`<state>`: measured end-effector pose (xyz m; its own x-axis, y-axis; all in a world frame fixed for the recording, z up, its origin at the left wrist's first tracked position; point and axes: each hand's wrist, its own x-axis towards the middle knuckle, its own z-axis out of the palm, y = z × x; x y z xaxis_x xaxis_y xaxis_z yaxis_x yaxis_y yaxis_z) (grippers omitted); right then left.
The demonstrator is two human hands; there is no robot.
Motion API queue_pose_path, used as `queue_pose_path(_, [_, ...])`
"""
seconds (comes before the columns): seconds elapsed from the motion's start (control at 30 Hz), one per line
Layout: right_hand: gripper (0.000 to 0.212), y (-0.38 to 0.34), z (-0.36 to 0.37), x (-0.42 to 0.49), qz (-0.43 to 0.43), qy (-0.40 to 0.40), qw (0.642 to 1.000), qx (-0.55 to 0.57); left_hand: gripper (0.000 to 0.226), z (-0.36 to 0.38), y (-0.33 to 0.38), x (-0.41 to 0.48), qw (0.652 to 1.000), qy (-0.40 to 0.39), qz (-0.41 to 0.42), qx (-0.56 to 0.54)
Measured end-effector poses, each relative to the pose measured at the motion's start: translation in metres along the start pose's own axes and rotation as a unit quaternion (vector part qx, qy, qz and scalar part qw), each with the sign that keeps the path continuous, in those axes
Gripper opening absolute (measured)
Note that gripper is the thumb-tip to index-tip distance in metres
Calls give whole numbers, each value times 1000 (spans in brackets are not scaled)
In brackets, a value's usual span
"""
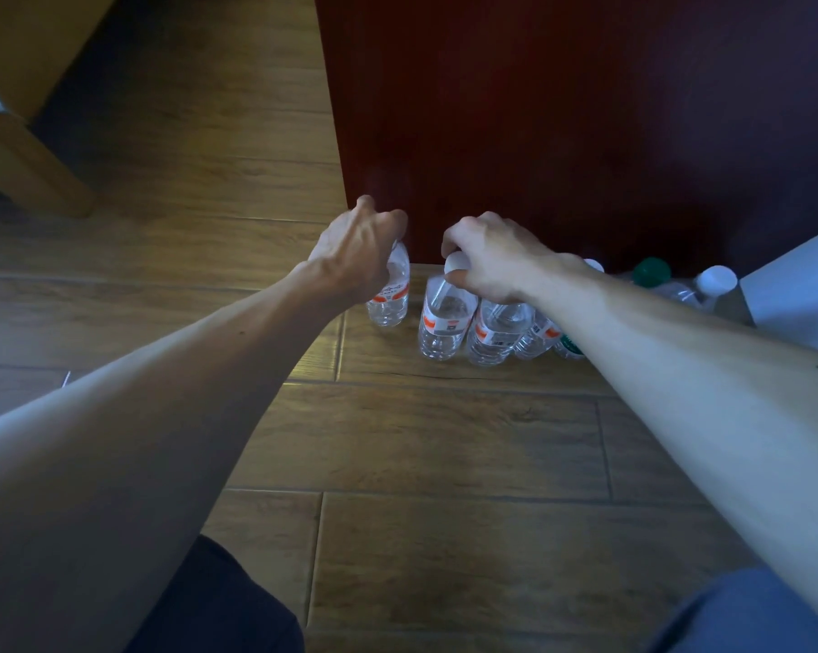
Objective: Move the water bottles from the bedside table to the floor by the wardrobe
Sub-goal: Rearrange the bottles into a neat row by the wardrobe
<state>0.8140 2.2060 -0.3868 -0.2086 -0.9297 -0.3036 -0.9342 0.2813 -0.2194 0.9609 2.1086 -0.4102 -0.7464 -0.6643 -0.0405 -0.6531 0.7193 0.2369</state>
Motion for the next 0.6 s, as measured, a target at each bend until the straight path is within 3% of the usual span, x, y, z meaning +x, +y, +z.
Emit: queue_pose_path(0.6, [42, 1, -7, 2, -52, 8, 998, 24, 51, 7, -5, 6, 999, 15, -12, -44])
